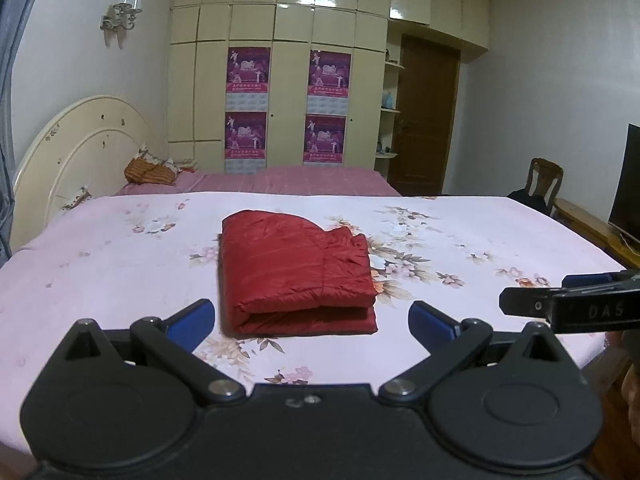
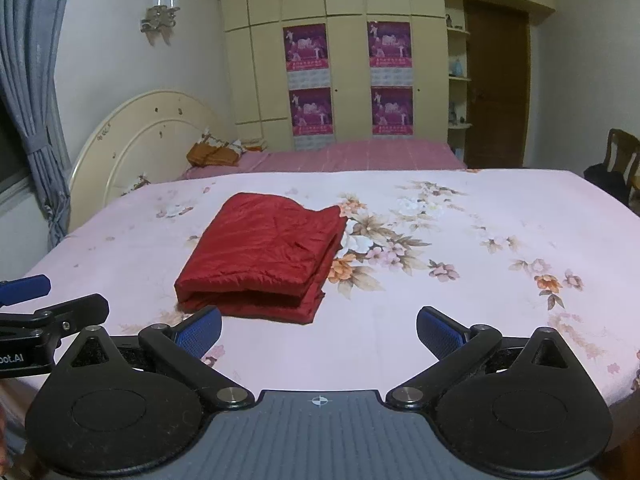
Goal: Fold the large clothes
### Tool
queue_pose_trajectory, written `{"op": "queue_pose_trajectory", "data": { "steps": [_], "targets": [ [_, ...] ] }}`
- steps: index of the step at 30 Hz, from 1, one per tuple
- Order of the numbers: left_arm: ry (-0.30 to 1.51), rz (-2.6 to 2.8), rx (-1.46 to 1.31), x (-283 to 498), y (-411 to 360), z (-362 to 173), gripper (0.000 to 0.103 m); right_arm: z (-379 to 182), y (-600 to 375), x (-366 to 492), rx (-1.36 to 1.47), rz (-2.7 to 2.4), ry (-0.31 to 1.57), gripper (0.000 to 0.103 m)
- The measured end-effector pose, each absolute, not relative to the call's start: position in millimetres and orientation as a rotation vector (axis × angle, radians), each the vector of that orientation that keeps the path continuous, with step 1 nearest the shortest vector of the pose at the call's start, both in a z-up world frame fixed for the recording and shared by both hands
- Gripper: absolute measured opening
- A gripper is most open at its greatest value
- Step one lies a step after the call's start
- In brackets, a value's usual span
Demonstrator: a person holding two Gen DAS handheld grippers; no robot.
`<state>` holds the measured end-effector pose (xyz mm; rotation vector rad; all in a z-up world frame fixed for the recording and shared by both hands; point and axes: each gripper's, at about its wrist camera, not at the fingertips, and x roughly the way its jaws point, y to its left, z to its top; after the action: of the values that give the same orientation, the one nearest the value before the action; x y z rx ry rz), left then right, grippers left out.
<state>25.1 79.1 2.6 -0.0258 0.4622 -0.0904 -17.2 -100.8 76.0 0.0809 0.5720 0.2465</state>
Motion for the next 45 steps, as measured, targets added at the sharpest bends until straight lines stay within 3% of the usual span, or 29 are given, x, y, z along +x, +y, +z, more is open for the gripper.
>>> {"op": "queue_pose_trajectory", "data": {
  "steps": [45],
  "targets": [
    [0.455, -0.084, -0.020, 21.0, 73.5, 5.2, 0.103, 76.2, -115.2, -20.2, 0.062, 0.261, 0.568, 0.102]
  ]
}}
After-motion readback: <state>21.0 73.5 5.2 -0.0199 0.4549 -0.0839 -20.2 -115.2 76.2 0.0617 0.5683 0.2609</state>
